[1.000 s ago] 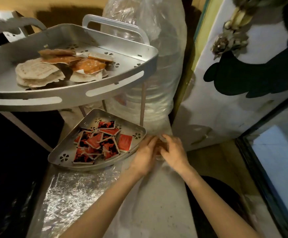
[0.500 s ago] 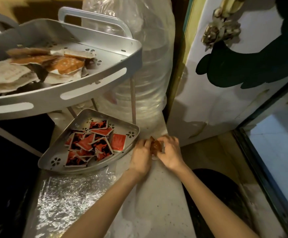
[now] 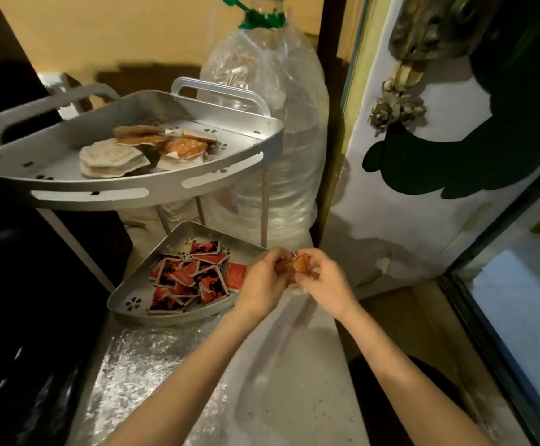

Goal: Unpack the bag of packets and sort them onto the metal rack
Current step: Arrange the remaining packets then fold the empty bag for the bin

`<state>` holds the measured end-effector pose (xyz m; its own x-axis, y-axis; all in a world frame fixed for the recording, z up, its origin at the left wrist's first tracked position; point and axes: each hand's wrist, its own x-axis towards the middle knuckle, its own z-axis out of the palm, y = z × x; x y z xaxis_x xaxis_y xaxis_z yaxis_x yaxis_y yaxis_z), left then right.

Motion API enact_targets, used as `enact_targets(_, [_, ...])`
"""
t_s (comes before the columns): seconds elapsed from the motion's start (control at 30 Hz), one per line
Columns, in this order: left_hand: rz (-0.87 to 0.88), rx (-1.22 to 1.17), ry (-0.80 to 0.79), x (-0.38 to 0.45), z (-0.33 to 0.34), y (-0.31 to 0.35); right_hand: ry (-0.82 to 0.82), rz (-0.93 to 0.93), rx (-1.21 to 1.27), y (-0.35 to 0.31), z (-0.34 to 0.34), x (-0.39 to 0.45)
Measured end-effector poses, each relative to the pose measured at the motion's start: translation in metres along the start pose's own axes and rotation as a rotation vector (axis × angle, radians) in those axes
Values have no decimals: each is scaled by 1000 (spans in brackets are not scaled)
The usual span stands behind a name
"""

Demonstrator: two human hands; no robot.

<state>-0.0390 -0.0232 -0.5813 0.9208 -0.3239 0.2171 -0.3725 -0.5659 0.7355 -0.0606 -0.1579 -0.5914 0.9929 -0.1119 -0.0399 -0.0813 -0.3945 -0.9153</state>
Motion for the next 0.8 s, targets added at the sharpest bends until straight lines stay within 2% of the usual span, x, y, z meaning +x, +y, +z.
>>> enact_targets(0.33, [336, -1, 367, -2, -132, 91, 50, -485, 192, -167, -29, -20])
enact_targets(0.5, [415, 92, 520, 3, -195, 116, 30, -641, 209, -233, -24, -11])
enact_targets(0.67, [327, 154, 552, 30, -235, 108, 63, -647, 169, -266, -4, 22])
enact_targets(0.8, [196, 182, 477, 54, -246, 85, 5, -449, 102, -264, 8, 53])
